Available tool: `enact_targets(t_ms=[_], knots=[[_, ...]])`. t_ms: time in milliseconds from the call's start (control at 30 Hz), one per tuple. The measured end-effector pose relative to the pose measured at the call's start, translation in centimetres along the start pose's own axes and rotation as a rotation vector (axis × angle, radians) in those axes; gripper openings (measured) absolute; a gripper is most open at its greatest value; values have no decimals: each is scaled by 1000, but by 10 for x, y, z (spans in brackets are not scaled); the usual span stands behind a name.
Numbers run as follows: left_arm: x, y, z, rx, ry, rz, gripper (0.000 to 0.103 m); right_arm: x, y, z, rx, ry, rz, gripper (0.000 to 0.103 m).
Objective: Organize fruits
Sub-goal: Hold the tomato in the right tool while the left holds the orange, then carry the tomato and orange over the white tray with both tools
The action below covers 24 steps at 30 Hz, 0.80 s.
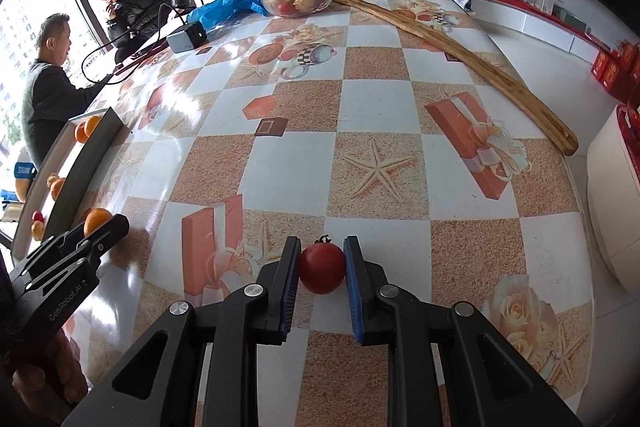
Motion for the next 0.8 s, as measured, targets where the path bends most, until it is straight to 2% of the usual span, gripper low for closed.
enact_targets(t_ms=[200,467,800], knots=[[13,-4,24,-22,17,12,40,2,-1,1,18,-31,-15,23],[29,-7,46,-29,17,24,40,29,-1,-9,42,-82,1,23],[55,-31,79,-111,-4,57,40,59,-20,-2,25,-130,43,23]])
Point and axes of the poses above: each gripper's, at about its wrist camera, not at the fingertips, and z roughly against the way its jaws point, x to its left, y to its underside, the point moved 2 cm from there along -z, roughly the way its jaws point, and after that the axes turned 9 degrees about z, right-handed, at the moved point
